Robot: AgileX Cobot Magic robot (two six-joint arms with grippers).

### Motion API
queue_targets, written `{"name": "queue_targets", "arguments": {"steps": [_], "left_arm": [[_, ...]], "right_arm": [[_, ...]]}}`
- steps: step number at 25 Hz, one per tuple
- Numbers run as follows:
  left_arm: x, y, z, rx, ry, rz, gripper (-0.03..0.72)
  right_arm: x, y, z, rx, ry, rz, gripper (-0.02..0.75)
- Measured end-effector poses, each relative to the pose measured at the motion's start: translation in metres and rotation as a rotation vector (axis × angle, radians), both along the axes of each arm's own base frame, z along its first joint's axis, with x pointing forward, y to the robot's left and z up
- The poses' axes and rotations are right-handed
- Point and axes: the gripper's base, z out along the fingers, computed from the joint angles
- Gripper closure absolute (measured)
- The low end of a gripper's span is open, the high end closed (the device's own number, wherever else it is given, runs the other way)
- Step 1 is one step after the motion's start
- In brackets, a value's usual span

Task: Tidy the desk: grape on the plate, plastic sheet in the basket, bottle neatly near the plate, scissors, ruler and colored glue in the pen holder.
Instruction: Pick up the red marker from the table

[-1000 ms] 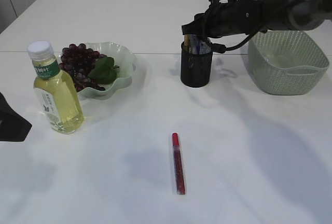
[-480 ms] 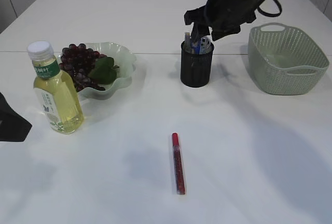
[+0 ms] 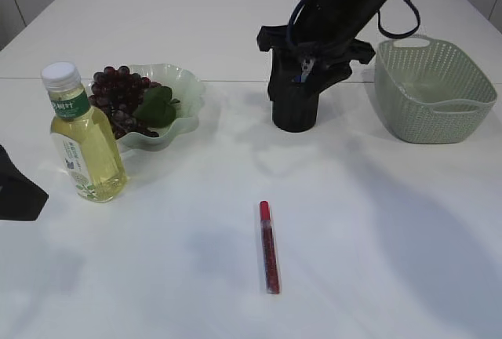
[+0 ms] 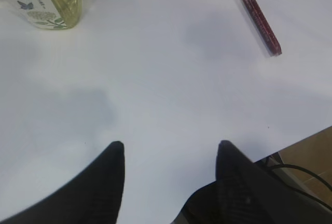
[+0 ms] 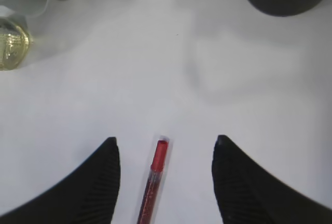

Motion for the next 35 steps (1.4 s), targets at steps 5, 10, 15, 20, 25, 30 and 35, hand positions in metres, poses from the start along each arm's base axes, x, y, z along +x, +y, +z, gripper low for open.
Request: {"name": "queue_targets", "arguments": {"steps": [5, 10, 15, 20, 25, 30, 35], "left_arm": [[0.0, 0.0, 0.0, 0.0, 0.0, 0.0, 0.273], [0.0, 0.0, 0.0, -0.002, 0.001, 0.0, 0.273], [0.0, 0.0, 0.0, -0.003, 0.002, 0.0, 0.273], [0.0, 0.0, 0.0, -0.003, 0.002, 0.0, 0.273], [0.001, -0.001, 0.001, -0.01, -0.008, 0.003, 0.273], [0.002, -0.001, 0.001, -0.016, -0.018, 0.003, 0.273], [0.002, -0.001, 0.001, -0.016, -0.018, 0.003, 0.281]], "right_arm": [[-0.032, 0.025, -0.002, -0.011, 0.058, 0.044, 0.288], [-0.067, 0.032, 0.013, -0.014, 0.078, 0.08, 0.288], [-0.068, 0.027, 0.014, -0.055, 0.07, 0.044, 0.288], [-0.07, 0.019, -0.003, -0.151, 0.126, -0.113, 0.288], [-0.077, 0.025, -0.031, -0.22, 0.202, -0.16, 0.288], [-0.081, 0.048, -0.062, -0.267, 0.263, -0.119, 0.288], [-0.087, 0.071, -0.099, -0.306, 0.31, -0.09, 0.288]]}}
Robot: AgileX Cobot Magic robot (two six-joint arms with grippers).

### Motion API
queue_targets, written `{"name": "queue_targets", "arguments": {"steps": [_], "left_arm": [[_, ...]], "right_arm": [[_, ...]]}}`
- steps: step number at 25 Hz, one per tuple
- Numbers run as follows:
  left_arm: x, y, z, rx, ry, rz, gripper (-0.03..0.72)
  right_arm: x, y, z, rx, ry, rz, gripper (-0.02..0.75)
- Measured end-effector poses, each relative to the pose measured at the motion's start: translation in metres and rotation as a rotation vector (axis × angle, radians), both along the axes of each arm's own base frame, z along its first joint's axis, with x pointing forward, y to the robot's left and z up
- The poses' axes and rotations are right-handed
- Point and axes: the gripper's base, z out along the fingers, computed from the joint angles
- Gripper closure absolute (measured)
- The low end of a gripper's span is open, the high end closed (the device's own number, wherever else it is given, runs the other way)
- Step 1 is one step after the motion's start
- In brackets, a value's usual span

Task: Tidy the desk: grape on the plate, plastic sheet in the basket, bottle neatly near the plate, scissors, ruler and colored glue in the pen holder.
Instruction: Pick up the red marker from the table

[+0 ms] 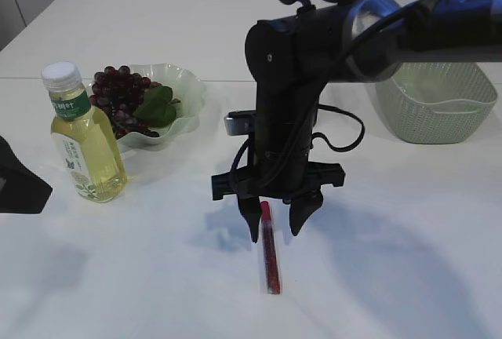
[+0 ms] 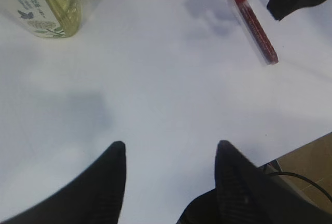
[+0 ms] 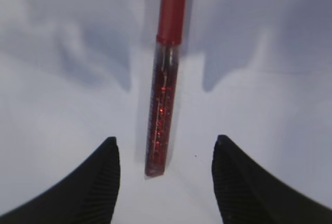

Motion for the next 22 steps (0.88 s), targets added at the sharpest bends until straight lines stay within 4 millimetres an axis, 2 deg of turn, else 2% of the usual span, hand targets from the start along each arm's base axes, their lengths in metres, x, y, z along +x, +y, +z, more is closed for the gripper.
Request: {"name": "queue_targets", "arguments": {"steps": [2, 8, 15, 22], "left_arm": [[0.0, 0.0, 0.0, 0.0, 0.0, 0.0, 0.279], [0.0, 0.0, 0.0, 0.0, 0.0, 0.0, 0.277], [0.0, 0.0, 0.0, 0.0, 0.0, 0.0, 0.277], [0.0, 0.0, 0.0, 0.001, 0.002, 0.0, 0.277]], "right_arm": [[0.002, 0.003, -0.009, 0.008, 0.0, -0.011, 0.288], [0.008, 0.007, -0.012, 0.044, -0.057, -0.025, 0.288], [0.01, 0.008, -0.036, 0.015, -0.017, -0.025, 0.288], [0.01, 0.008, -0.04, 0.004, -0.01, -0.022, 0.288]]}}
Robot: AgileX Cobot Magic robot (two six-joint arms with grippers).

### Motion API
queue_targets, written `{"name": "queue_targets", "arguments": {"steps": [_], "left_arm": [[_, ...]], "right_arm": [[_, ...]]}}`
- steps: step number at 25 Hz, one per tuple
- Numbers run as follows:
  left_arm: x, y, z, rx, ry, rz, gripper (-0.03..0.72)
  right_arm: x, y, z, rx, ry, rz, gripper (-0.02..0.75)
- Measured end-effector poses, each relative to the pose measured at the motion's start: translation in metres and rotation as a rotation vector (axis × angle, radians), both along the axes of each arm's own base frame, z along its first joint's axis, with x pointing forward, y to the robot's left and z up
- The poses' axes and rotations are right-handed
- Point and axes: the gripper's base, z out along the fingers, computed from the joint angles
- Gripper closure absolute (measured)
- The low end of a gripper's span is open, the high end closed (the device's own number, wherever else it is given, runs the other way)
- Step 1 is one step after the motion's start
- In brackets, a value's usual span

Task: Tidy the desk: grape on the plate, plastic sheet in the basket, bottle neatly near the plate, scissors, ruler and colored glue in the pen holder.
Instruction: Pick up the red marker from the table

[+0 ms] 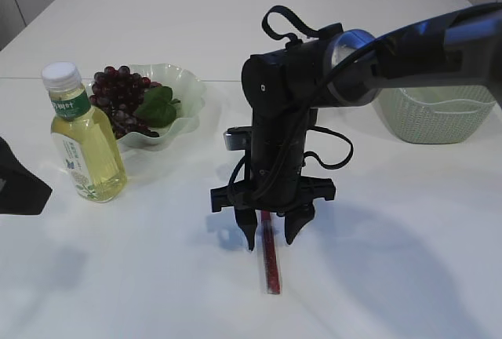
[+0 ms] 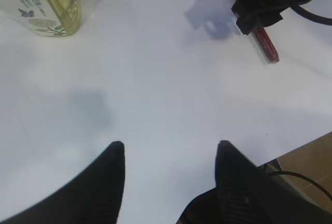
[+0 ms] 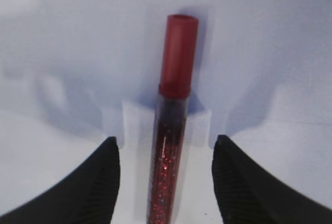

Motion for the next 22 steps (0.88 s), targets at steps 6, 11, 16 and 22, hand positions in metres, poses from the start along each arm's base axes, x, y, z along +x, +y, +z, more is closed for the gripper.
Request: {"name": "queue_targets", "arguments": {"steps": [6, 11, 16, 22], "left_arm": [[0.0, 0.0, 0.0, 0.0, 0.0, 0.0, 0.277], [0.0001, 0.0001, 0.0, 0.002, -0.001, 0.0, 0.276], [0.0001, 0.0002, 0.0, 0.003, -0.002, 0.0, 0.276], [0.0005, 0.0009, 0.0, 0.012, -0.007, -0.002, 0.276]], "right_arm": [[-0.0002, -0.0003, -0.0038, -0.009, 0.01, -0.001, 0.288], [-0.0015, -0.0011, -0.008, -0.024, 0.033, 0.001, 0.288], [-0.0004, -0.0003, -0.0064, -0.02, 0.028, 0.001, 0.288], [-0.0003, -0.0004, -0.0065, -0.02, 0.027, 0.001, 0.288]]}}
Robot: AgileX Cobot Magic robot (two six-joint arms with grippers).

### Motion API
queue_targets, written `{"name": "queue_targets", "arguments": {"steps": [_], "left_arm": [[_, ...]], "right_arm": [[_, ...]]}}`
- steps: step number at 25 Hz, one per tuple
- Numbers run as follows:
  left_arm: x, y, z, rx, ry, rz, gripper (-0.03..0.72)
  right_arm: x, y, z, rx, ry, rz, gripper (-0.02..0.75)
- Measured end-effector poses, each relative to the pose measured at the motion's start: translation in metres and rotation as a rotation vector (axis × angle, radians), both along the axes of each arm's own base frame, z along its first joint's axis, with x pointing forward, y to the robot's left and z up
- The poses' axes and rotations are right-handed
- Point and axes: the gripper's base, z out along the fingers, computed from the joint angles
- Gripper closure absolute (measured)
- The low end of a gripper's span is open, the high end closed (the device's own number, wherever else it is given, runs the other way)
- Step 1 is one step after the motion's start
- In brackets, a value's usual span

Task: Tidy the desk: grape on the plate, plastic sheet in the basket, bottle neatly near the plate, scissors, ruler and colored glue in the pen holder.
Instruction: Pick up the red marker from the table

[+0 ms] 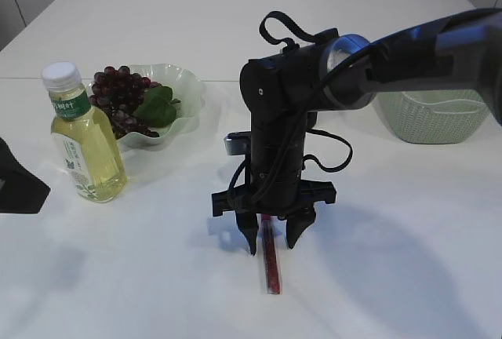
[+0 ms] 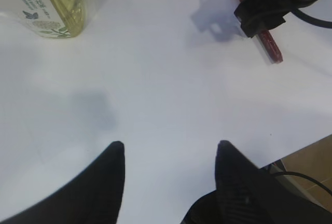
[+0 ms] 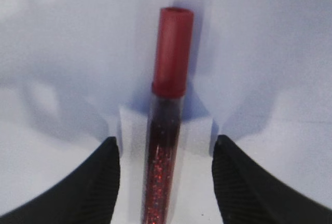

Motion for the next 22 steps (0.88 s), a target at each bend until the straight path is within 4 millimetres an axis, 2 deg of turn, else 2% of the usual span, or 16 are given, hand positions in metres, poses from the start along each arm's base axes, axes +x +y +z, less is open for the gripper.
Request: {"name": "queue_targets", "arguments": {"steps": [5, 12, 22], "left_arm": [[0.0, 0.0, 0.0, 0.0, 0.0, 0.0, 0.276], [0.0, 0.0, 0.0, 0.0, 0.0, 0.0, 0.277], [0.0, 0.0, 0.0, 0.0, 0.0, 0.0, 0.276]], "right_arm": [[0.0, 0.0, 0.0, 0.0, 0.0, 0.0, 0.312], [0.0004, 0.0003, 0.0, 0.003, -0.005, -0.001, 0.472], [0.0005, 0.0002, 0.0, 0.002, -0.006, 0.0, 0.491]]}}
